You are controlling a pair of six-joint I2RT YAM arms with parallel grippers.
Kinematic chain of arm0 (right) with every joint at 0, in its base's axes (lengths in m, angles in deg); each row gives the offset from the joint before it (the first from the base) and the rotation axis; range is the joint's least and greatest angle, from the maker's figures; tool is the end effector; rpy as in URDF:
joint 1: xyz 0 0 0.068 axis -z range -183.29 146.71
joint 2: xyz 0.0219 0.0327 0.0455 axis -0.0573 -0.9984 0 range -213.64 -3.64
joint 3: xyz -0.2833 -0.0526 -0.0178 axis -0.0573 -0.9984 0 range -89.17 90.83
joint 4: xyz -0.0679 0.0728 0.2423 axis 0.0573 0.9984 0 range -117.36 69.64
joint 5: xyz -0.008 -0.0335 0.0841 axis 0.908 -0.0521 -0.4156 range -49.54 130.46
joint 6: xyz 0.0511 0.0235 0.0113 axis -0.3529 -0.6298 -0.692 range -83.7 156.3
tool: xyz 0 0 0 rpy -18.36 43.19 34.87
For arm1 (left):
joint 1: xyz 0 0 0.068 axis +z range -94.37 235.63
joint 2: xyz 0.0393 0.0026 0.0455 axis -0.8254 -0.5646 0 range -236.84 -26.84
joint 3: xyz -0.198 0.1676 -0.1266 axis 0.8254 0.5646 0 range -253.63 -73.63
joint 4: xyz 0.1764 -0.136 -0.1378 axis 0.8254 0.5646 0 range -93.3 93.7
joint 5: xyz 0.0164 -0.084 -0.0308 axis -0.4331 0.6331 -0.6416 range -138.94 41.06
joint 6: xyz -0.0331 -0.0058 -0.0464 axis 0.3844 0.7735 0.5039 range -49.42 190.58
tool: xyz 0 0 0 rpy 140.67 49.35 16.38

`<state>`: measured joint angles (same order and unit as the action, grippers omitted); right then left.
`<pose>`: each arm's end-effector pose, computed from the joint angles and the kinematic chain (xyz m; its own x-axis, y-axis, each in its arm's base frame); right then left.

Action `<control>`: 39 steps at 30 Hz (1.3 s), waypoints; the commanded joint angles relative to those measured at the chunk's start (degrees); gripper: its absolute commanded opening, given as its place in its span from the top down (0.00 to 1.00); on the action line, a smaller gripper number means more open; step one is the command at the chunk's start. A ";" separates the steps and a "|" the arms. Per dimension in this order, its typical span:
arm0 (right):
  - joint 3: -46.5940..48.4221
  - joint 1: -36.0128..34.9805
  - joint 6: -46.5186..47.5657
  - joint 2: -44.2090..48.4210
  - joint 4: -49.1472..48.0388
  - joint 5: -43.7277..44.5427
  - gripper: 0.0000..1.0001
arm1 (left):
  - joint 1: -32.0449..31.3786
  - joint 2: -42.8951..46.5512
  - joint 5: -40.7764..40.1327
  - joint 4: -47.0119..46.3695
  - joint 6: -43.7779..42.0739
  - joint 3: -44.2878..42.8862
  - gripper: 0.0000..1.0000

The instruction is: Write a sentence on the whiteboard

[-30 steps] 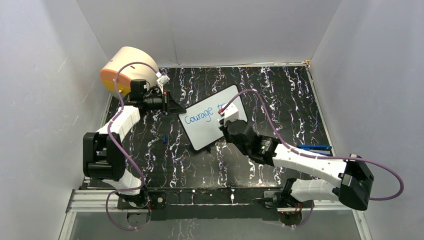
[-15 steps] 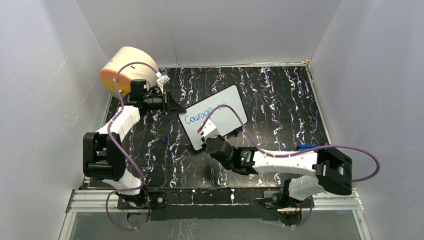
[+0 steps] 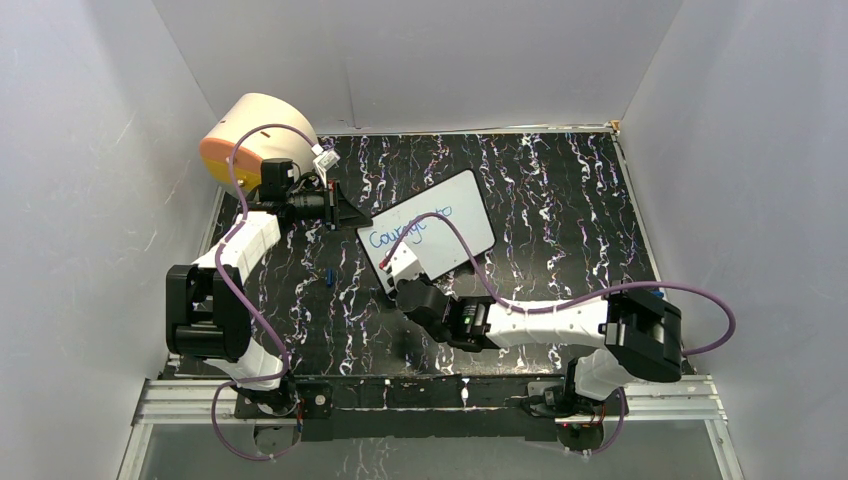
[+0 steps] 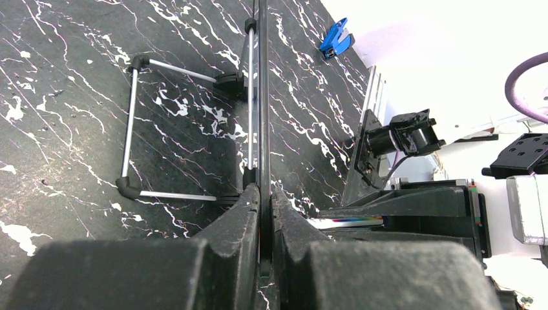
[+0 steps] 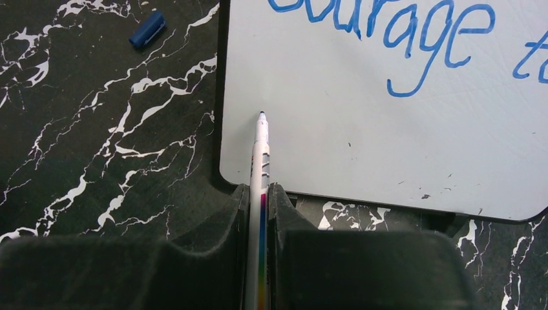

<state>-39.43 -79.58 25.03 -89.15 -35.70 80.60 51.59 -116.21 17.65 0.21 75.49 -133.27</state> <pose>0.1025 0.3101 0.2498 -0.2258 -0.2950 -0.9284 -0.5742 0.8102 -0.1178 0.3319 -0.0607 0.2749 -0.6127 0.0093 -0.7903 0.7439 0.3445 -0.5727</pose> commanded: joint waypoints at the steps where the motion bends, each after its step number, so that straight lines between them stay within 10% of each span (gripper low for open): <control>1: 3.34 -0.47 -1.02 -1.06 -2.72 1.87 1.00 | -0.54 -0.46 -4.94 3.26 -1.92 0.31 1.00; 39: 4.48 -0.33 0.62 0.22 -0.37 3.20 1.00 | -0.54 -0.37 -4.80 3.30 -1.83 0.38 1.00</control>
<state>-36.76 -79.91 24.71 -91.21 -32.75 84.08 51.59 -116.21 17.54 0.21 75.51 -133.27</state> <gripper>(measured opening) 0.200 0.065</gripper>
